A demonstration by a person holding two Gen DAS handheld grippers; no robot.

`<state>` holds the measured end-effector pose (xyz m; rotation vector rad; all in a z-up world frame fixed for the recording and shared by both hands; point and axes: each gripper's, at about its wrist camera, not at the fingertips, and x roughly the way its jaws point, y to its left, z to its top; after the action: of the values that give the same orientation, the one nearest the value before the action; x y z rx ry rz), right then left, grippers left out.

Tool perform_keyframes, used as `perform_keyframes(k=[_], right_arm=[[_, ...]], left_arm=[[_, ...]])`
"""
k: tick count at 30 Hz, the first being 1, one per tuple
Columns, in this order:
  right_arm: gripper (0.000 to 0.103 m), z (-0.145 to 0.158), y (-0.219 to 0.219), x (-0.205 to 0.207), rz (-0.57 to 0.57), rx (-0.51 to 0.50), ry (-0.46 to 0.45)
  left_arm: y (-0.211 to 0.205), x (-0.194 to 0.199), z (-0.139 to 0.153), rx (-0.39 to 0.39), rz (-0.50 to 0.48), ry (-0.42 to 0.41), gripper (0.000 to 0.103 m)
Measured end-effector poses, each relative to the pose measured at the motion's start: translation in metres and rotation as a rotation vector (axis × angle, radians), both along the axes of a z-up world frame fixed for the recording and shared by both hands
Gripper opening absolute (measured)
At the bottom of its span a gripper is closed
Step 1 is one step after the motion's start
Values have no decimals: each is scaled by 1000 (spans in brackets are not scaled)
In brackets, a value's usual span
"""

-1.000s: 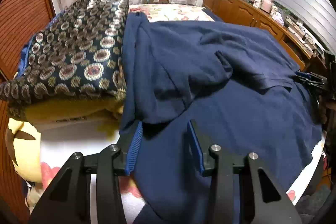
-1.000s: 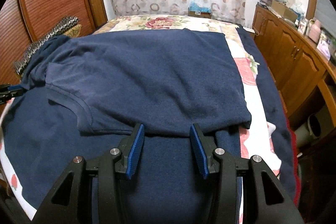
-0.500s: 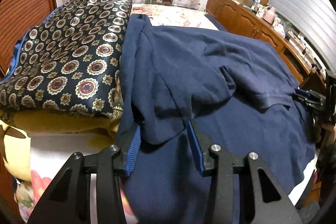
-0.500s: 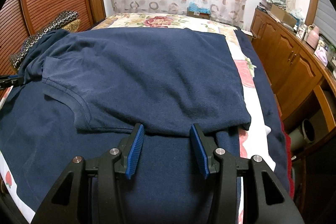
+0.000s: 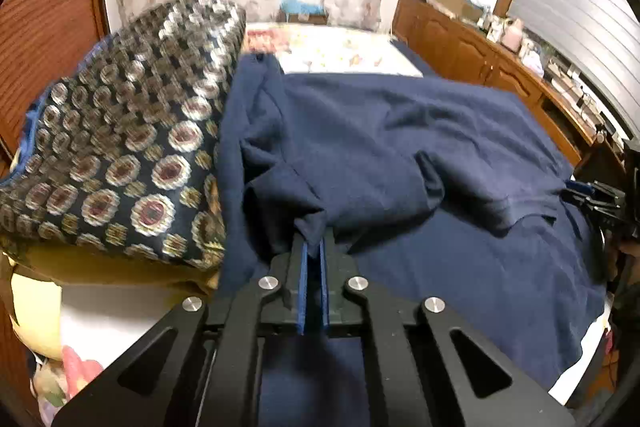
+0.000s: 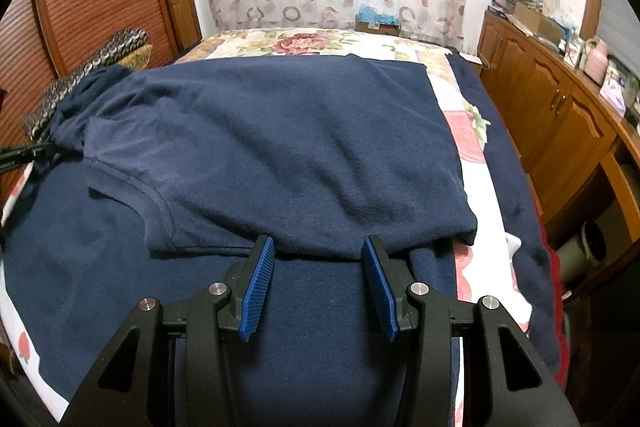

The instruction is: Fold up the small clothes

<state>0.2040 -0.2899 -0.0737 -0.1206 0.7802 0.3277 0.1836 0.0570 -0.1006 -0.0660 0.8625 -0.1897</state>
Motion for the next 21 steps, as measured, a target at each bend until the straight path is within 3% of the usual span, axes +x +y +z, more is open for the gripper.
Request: perform_keyframes(k=[5,18,19,20,21], right_arm=[[48,3,-18,0,-33,86,29],[50,4,-31,26,-90,109,71],[47,4,-28,28,-90,95,69],[33,4,-24,30,-89,80,63],[26,4,-21,29,-89,57,58]], left_arm=[[2,-11,19,-6,7,-59,5],[7,-15,34,-28,20,-105,4],[6,-16,34,-30,18,-109,4],[6,-17,34,-33,15,-115,4],[6,-19,35,-37,12,-122,4]])
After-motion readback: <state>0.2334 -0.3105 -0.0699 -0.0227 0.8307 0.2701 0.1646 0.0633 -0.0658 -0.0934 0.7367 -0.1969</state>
